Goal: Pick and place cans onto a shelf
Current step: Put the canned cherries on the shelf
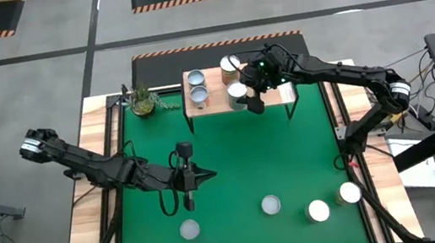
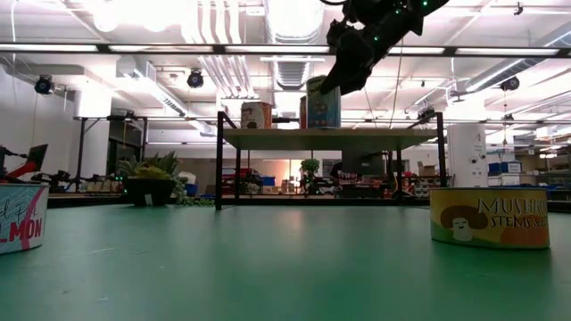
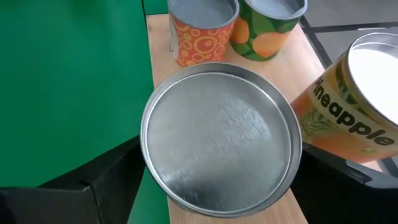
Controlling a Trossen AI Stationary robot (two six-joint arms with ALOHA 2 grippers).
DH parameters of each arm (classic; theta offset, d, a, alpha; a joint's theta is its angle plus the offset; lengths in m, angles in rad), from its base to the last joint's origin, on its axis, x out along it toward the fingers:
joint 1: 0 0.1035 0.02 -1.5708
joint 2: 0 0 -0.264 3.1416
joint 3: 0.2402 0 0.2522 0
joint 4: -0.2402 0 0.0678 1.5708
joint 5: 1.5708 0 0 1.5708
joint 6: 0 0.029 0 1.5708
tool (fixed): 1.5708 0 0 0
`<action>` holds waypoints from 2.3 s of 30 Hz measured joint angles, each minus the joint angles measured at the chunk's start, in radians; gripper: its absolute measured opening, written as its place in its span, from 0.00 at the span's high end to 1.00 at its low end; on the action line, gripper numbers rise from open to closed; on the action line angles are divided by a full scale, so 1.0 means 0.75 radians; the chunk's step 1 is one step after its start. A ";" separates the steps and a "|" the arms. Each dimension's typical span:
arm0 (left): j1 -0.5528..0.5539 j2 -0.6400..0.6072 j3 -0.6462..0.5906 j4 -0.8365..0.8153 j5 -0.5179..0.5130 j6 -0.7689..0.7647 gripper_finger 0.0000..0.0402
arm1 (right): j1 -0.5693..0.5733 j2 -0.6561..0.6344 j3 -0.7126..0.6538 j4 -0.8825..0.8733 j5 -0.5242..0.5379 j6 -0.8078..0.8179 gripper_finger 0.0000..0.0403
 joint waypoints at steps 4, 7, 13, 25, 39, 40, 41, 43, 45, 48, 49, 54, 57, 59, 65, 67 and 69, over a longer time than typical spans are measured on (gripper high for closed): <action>0.000 0.000 0.000 0.001 0.000 0.001 1.00 | -0.001 0.000 -0.001 0.003 0.000 -0.007 0.17; 0.000 0.000 0.000 0.000 0.000 0.002 1.00 | -0.001 -0.002 0.017 -0.001 0.000 -0.005 0.18; 0.000 0.001 0.000 0.000 0.000 0.002 1.00 | 0.002 -0.049 0.098 -0.081 0.000 0.023 0.17; 0.000 0.001 0.000 0.001 0.001 0.002 1.00 | 0.002 -0.080 0.008 -0.034 0.004 0.055 0.19; 0.000 0.001 0.001 0.011 0.001 0.003 1.00 | 0.002 -0.040 -0.086 0.155 -0.001 0.022 0.19; 0.000 0.001 0.002 0.011 0.001 0.003 1.00 | 0.002 -0.040 -0.086 0.154 -0.001 0.021 0.18; 0.000 0.001 0.002 0.011 0.001 0.003 1.00 | 0.001 -0.039 -0.087 0.153 0.000 0.019 0.18; 0.000 0.001 0.002 0.011 0.001 0.003 1.00 | -0.001 -0.038 -0.090 0.137 0.002 0.016 0.16; 0.000 0.001 0.002 0.011 0.001 0.003 1.00 | -0.001 -0.036 -0.086 0.137 0.003 0.022 0.14; 0.000 0.001 0.002 0.011 0.001 0.003 1.00 | -0.001 -0.038 -0.074 0.143 0.002 0.021 0.11; 0.000 0.001 0.002 0.011 0.001 0.003 1.00 | -0.001 -0.039 -0.068 0.141 0.002 0.020 0.11; 0.000 0.001 0.002 0.011 0.001 0.003 1.00 | -0.001 -0.057 -0.020 0.112 0.004 0.019 0.10; 0.000 0.001 0.002 0.011 0.001 0.003 1.00 | -0.001 -0.092 0.048 0.046 0.029 0.041 0.10; 0.000 0.001 0.002 0.011 0.001 0.003 1.00 | 0.001 -0.117 0.092 -0.014 0.039 0.070 0.10; 0.000 0.001 0.002 0.011 0.001 -0.002 1.00 | 0.061 -0.226 0.186 -0.220 0.036 0.153 0.12; 0.000 0.001 0.002 0.011 0.001 -0.009 1.00 | 0.096 -0.266 0.178 -0.278 0.035 0.154 0.16; 0.000 0.001 0.002 0.010 0.001 -0.010 1.00 | 0.134 -0.297 0.149 -0.321 0.036 0.151 0.21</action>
